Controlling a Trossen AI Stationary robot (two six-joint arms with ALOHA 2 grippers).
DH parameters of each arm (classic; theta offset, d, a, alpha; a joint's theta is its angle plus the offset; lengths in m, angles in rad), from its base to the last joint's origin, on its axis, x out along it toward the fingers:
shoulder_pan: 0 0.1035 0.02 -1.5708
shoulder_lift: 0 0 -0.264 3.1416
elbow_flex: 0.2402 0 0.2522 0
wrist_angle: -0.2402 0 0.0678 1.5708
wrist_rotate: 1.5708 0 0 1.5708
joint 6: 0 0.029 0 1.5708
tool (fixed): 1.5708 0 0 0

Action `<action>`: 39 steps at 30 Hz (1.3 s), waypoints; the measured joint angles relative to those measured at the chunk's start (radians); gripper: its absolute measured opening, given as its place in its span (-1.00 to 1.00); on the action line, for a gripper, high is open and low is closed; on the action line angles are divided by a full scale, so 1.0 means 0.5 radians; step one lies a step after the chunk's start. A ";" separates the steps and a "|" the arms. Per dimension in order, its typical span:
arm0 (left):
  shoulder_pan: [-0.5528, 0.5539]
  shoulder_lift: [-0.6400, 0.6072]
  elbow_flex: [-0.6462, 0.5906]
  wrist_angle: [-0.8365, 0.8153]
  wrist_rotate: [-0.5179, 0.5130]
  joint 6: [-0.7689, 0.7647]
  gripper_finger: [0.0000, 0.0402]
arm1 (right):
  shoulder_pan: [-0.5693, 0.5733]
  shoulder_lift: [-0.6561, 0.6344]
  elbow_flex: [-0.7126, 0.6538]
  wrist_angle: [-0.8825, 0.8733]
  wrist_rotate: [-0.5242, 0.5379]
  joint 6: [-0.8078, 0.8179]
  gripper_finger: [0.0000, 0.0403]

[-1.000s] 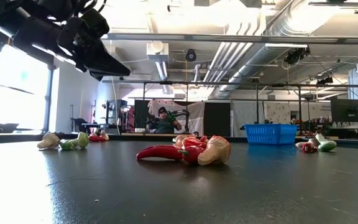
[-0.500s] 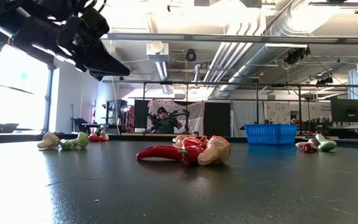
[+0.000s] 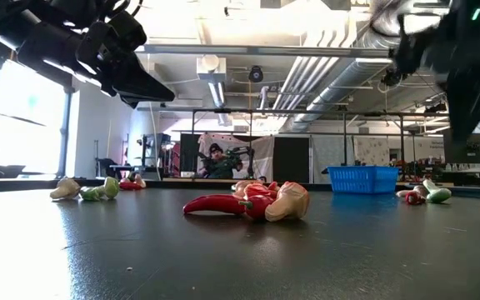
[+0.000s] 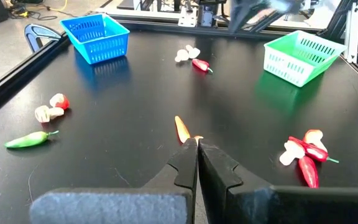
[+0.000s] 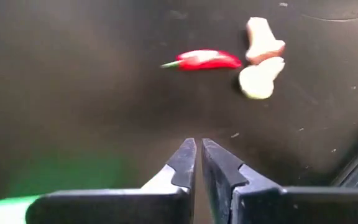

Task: Sort produce into baskets
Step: Put the green broccoli into the green bin

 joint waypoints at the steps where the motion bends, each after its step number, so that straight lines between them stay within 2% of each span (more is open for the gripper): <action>1: 0.000 0.000 0.000 0.000 0.000 0.000 -1.00 | -0.061 -0.013 -0.056 0.012 0.000 -0.026 -0.93; 5: 0.000 0.000 0.000 -0.001 0.000 0.001 -1.00 | -0.286 -0.021 -0.203 0.052 -0.002 -0.112 -0.87; 9: -0.001 0.000 0.000 -0.001 0.000 0.005 -1.00 | -0.453 -0.021 -0.292 0.140 0.060 -0.202 -0.68; 16: -0.001 0.000 0.001 -0.003 0.000 0.018 -1.00 | -0.628 -0.021 -0.386 0.313 0.148 -0.304 -0.28; 21: 0.000 0.000 0.000 -0.003 0.000 0.020 -1.00 | -0.712 -0.021 -0.437 0.355 0.145 -0.341 -0.21; 26: 0.000 0.000 0.000 -0.003 0.000 0.020 -1.00 | -0.734 -0.021 -0.444 0.439 0.113 -0.375 -0.32; 35: 0.000 0.000 0.001 -0.005 -0.001 0.020 -1.00 | -0.733 -0.021 -0.444 0.480 0.093 -0.375 -0.67; 39: 0.000 0.000 0.001 -0.005 -0.001 0.020 -1.00 | -0.720 -0.021 -0.444 0.478 0.094 -0.426 -0.90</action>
